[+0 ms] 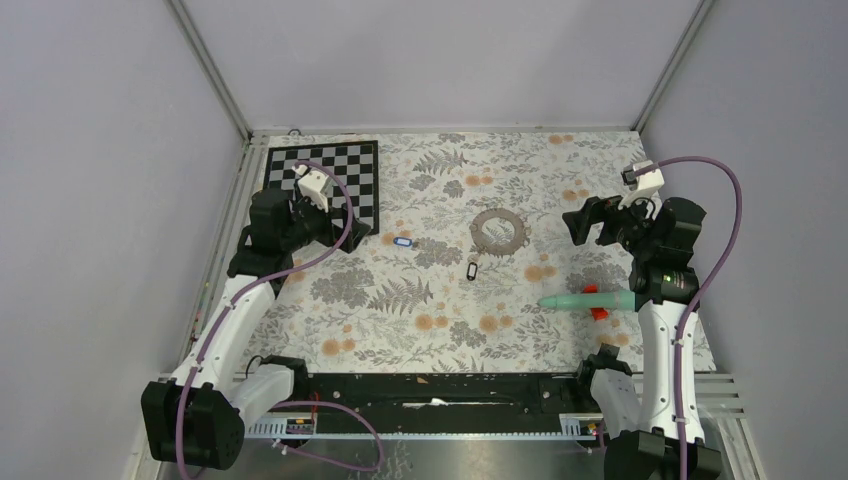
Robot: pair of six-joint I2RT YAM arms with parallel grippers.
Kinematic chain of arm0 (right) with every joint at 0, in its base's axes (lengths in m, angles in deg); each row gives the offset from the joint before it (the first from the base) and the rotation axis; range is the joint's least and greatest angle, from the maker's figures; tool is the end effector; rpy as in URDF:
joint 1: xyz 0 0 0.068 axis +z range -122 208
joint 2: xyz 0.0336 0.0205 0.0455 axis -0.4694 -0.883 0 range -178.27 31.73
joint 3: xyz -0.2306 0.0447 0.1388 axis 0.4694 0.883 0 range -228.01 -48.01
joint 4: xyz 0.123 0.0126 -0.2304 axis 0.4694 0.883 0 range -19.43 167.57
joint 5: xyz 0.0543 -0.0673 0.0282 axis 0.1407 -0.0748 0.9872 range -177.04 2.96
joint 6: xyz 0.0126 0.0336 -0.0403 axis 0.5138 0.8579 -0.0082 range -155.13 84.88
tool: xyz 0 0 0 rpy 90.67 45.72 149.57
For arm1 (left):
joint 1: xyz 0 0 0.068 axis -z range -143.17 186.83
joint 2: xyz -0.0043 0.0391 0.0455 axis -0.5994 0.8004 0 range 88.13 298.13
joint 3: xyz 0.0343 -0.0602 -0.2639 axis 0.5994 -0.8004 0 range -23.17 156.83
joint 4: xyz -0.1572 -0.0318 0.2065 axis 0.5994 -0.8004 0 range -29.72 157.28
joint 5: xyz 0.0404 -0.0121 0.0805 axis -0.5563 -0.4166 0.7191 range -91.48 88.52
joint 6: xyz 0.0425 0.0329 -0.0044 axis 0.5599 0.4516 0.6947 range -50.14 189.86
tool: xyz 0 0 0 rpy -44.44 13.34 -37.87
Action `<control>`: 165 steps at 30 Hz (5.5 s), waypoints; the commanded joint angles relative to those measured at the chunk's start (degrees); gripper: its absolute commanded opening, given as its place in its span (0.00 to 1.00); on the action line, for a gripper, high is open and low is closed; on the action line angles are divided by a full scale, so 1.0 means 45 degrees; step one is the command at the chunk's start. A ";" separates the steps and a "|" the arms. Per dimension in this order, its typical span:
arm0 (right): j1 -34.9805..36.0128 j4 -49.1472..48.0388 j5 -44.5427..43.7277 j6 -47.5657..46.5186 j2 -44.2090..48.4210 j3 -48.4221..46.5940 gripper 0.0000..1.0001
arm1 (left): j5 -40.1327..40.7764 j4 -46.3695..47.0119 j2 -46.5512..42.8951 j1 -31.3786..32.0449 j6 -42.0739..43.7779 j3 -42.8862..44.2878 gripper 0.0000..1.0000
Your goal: Put the keys on the keyring
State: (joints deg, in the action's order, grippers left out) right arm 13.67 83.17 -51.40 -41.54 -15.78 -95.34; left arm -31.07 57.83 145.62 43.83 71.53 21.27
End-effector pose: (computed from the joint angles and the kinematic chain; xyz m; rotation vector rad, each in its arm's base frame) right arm 0.1866 -0.0262 0.3446 -0.3193 1.7316 0.2941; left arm 0.2234 -0.0452 0.2991 0.4835 1.8906 -0.5667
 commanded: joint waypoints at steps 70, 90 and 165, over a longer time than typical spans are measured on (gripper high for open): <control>0.4239 0.4159 -0.2993 -0.4783 -1.5087 -0.8212 0.52 | 0.0509 0.0343 0.3674 0.2583 0.2890 0.1138 0.99; 0.4237 0.4622 -0.3077 -0.5196 -1.5356 -0.7749 0.43 | 0.0596 0.0353 0.3562 0.2677 0.2988 0.1022 0.99; 0.6419 0.1588 0.4481 -0.4345 -0.7129 -0.4150 0.00 | -0.3047 0.0821 0.7854 0.6839 0.3416 0.7179 0.52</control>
State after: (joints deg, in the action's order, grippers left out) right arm 41.60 92.81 -35.08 -58.59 -51.16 -114.10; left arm -42.87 58.66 179.94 74.59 80.56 52.18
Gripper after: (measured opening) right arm 0.022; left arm 0.546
